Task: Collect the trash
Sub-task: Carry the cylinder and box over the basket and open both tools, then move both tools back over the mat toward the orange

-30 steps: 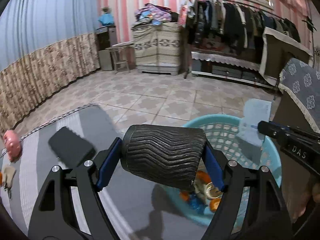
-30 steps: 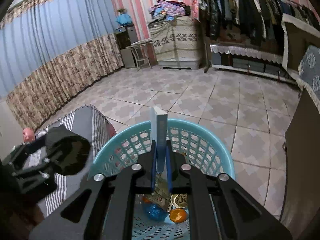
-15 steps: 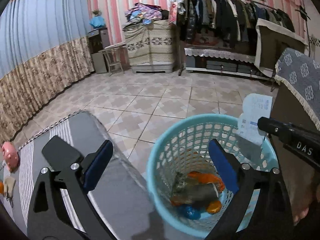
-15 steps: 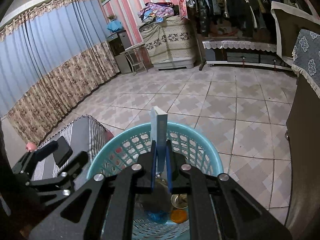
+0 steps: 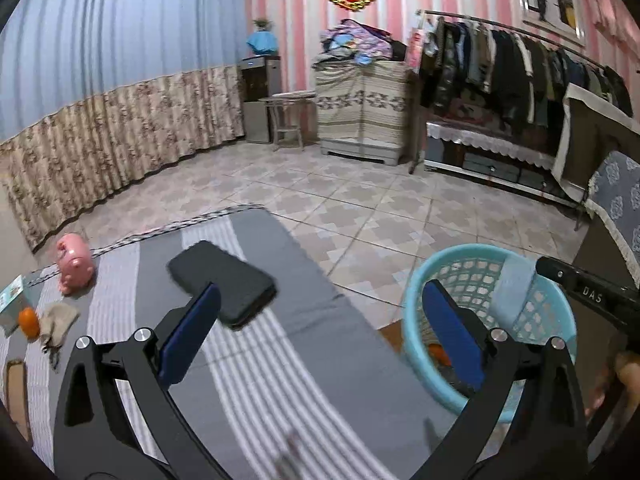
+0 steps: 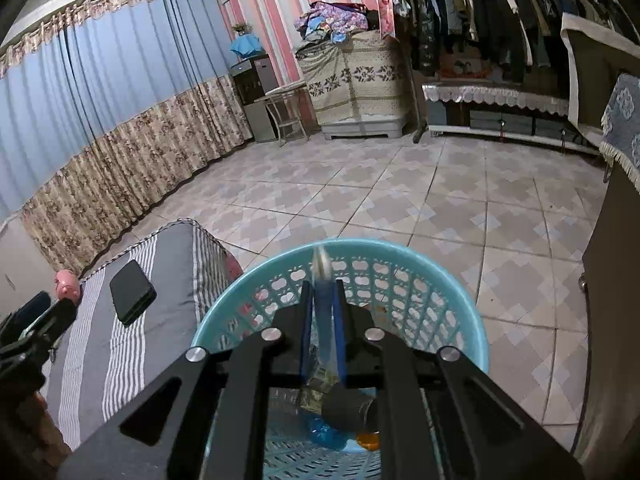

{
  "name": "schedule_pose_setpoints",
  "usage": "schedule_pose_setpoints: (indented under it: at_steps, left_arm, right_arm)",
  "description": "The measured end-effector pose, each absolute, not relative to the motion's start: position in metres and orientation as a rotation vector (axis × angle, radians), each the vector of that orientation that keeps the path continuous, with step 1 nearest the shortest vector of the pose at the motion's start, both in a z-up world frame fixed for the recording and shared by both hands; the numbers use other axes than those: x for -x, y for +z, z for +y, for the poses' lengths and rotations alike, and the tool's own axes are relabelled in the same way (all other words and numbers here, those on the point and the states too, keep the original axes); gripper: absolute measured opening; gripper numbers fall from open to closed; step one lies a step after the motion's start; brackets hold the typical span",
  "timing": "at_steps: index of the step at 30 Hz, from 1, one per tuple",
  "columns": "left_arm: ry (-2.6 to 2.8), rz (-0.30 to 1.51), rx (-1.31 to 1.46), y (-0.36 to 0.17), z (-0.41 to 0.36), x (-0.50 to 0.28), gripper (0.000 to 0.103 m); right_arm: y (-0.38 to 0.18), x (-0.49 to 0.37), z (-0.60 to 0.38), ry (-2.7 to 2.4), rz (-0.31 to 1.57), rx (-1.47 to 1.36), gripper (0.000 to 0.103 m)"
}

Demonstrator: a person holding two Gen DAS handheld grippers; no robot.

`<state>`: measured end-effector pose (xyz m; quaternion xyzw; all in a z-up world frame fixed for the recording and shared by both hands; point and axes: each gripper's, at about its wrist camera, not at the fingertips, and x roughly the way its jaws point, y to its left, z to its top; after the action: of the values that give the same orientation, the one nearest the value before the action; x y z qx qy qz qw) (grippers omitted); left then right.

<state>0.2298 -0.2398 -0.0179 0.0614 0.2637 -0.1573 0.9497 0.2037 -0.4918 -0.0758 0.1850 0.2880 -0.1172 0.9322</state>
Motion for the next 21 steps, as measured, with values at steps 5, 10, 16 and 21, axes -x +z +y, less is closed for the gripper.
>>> schedule_pose_setpoints:
  at_steps: [5,10,16,21]
  left_arm:
    - [-0.268,0.535,-0.099,-0.016,-0.212,-0.230,0.097]
    - [-0.216,0.523,-0.084,-0.011,-0.184,-0.229,0.097]
    - [-0.165,0.512,-0.062,-0.003,-0.146,-0.225,0.097]
    - [-0.115,0.498,-0.049,0.003,-0.106,-0.219,0.097]
  right_arm:
    - [-0.076,-0.205,-0.488,-0.261,0.584,-0.370,0.068]
    - [-0.075,-0.206,-0.483,-0.287,0.575,-0.342,0.089]
    - [-0.071,-0.206,-0.478,-0.308,0.557,-0.301,0.093]
    - [-0.070,-0.207,-0.466,-0.315,0.554,-0.244,0.094]
